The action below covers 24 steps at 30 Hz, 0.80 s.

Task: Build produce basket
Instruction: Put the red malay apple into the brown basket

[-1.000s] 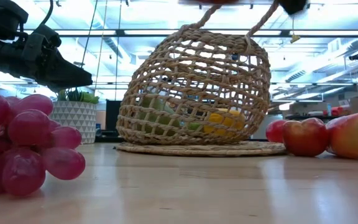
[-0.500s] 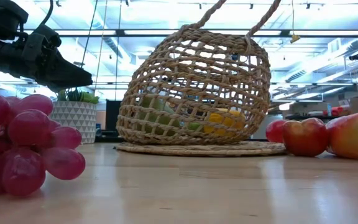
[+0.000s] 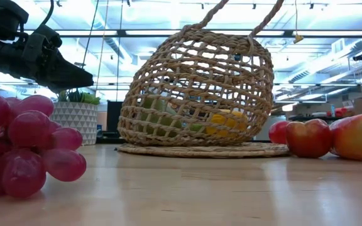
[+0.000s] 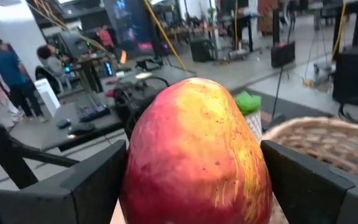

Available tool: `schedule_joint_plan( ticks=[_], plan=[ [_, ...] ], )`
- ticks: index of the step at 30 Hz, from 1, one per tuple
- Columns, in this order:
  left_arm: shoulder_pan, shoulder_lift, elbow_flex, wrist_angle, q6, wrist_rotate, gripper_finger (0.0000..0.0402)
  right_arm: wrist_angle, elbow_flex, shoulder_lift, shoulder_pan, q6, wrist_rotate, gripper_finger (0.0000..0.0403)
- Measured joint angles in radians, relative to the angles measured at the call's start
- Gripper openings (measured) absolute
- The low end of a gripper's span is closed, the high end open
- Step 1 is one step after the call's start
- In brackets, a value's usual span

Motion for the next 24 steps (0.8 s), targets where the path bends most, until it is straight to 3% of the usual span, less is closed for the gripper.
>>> schedule_joint_plan(
  ticks=[14, 19, 24],
  plan=[
    [0.0, 0.0, 0.0, 0.0, 0.0, 0.0, 0.0197, -0.2, 0.0, -0.01, -0.197, 0.044, -0.237, 0.036],
    [0.0, 0.0, 0.0, 0.0, 0.0, 0.0, 0.0197, -0.246, 0.0, -0.026, -0.282, -0.02, -0.327, 0.036],
    [0.0, 0.0, 0.0, -0.001, 0.0, 0.0, 0.0193, -0.28, 0.0, -0.034, -0.356, -0.171, -0.347, 0.036]
  ],
)
